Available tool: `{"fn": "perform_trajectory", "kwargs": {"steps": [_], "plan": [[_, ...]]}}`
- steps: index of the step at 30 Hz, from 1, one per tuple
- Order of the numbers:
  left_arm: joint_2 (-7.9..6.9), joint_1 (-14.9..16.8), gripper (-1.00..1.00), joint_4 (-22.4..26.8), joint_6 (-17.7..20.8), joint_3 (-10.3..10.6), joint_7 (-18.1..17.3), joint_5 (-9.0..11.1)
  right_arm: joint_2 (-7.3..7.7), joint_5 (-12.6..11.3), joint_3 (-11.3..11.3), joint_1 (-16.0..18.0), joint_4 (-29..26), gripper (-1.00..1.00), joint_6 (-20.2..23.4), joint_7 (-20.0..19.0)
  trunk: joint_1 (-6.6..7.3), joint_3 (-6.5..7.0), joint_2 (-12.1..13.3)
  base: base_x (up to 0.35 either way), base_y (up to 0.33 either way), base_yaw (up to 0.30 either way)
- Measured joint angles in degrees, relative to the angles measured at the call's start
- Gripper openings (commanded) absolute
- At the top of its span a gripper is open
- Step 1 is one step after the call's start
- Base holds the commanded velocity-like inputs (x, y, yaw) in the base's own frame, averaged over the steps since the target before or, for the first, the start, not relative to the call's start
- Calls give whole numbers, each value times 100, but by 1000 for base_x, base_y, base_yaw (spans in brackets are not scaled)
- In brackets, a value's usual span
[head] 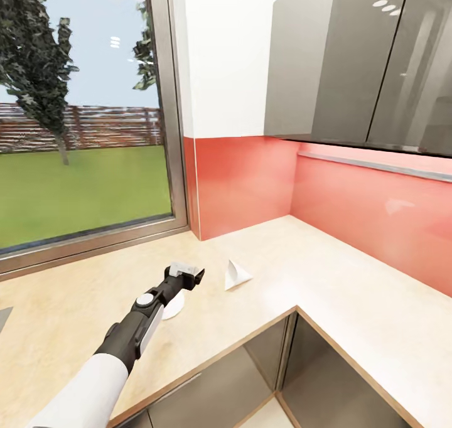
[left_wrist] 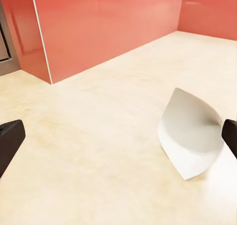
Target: Set up a coffee station on the kitchen countertop: keep the coffee maker on the countertop, move the bottle of coffee from the kitchen shelf to the counter next to the coffee maker, place a paper coffee filter on top of the coffee maker, put the saucer next to the coffee maker with the coffee cup on the saucer, and place the electric kettle next to the coffee maker.
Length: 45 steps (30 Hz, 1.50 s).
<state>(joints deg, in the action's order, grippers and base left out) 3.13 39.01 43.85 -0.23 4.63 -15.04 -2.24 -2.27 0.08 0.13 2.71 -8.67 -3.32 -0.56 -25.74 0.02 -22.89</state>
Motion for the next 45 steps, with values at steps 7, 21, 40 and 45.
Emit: {"fn": "perform_trajectory", "kwargs": {"steps": [7,21,40,45], "plan": [[2,-6,100,-2,-1,4,0,2,7,0,4,-1,-2,100,1,-8,-2,10,1,135,0,-169],[22,-12,100,-284,-9,-10,-45,6,7,0,4,0,7,100,0,-1,-3,31,1,4,0,-87],[107,1,100,-1247,-112,205,-54,13,7,8,4,-1,7,100,0,2,-3,31,1,0,0,-32],[108,1,100,-1239,-112,206,-37,10,7,8,4,-1,7,100,1,2,-2,31,0,36,0,-239]]}}
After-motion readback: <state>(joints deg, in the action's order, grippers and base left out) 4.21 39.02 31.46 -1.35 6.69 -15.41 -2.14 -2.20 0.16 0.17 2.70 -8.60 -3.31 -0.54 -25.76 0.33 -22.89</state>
